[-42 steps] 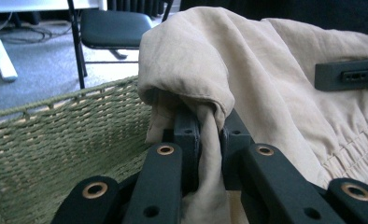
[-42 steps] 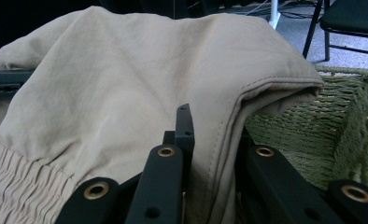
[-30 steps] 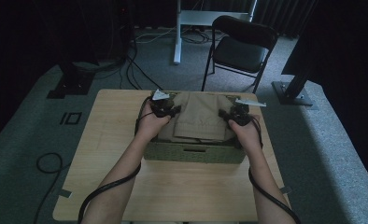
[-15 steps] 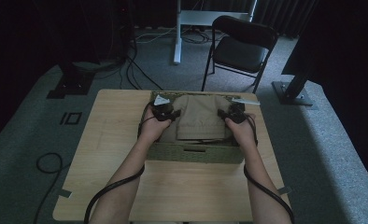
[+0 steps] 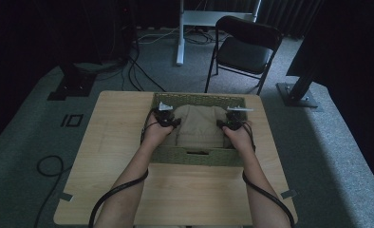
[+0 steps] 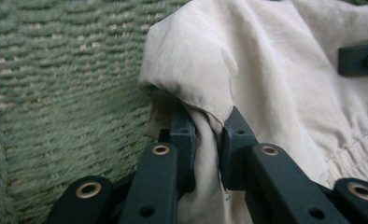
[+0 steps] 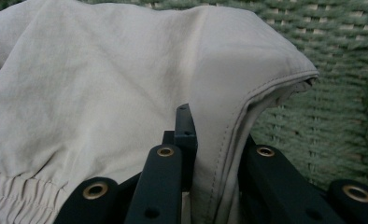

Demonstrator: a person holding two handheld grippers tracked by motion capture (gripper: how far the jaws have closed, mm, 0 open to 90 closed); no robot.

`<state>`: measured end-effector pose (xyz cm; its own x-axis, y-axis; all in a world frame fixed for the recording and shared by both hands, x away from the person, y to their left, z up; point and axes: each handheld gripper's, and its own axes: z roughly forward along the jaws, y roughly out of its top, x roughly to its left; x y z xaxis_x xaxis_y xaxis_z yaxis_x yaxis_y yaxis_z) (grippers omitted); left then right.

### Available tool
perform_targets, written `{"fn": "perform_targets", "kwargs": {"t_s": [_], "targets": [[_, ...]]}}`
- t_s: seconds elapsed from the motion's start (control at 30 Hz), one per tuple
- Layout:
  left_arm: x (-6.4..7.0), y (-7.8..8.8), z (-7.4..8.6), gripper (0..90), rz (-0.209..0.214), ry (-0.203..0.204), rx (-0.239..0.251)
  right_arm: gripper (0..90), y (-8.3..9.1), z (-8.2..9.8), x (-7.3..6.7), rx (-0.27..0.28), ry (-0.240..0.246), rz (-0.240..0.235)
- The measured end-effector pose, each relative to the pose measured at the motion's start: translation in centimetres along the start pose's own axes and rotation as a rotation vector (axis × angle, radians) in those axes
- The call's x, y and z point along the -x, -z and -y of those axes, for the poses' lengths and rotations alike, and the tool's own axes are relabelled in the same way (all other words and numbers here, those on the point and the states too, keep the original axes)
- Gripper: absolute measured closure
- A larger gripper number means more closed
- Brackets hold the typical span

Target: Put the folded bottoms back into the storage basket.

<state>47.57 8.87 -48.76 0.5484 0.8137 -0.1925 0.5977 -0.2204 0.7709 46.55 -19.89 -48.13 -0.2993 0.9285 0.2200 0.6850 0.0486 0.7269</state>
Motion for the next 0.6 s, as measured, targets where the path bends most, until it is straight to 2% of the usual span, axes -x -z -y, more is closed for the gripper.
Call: {"fn": "perform_targets", "kwargs": {"t_s": [0.07,0.13,0.2,0.3,0.33,0.37,0.43,0.47,0.5,0.57,0.6], "targets": [[-0.1,-0.3,0.2,77.4,-0.004,0.012,-0.020,80.3,-0.2,0.1,0.2,-0.017,-0.006,-0.004],[-0.1,-0.5,0.3,74.2,-0.017,0.002,-0.038,78.5,-0.5,0.2,0.2,-0.054,0.004,0.005],[0.0,-0.7,0.3,73.5,-0.024,-0.006,-0.041,77.4,-0.6,0.2,0.2,-0.064,0.010,0.010],[0.0,-0.9,0.4,62.4,-0.057,-0.010,-0.044,69.7,-0.6,0.2,0.3,-0.082,0.005,0.037],[0.0,-0.9,0.4,47.8,-0.079,-0.008,-0.036,59.1,-0.7,0.2,0.5,-0.073,0.018,0.043],[0.0,-0.9,0.3,47.8,-0.098,-0.010,-0.020,59.1,-0.7,0.2,0.5,-0.073,0.018,0.043],[-0.1,-0.8,0.2,37.4,-0.101,0.008,-0.009,44.9,-0.6,0.1,0.8,-0.038,0.013,0.030],[-0.3,-0.7,0.2,35.6,-0.105,0.015,-0.001,42.6,-0.6,0.1,0.9,-0.016,0.009,0.027],[-0.3,-0.6,0.1,33.3,-0.112,0.015,0.000,40.7,-0.5,0.0,1.1,0.003,0.008,0.008],[-0.4,-0.3,0.0,31.7,-0.108,0.008,0.010,28.3,-0.5,-0.1,1.2,0.050,0.017,-0.055],[-0.4,-0.1,-0.1,31.0,-0.112,0.014,0.025,27.8,-0.5,-0.1,1.2,0.055,0.035,-0.075]]}}
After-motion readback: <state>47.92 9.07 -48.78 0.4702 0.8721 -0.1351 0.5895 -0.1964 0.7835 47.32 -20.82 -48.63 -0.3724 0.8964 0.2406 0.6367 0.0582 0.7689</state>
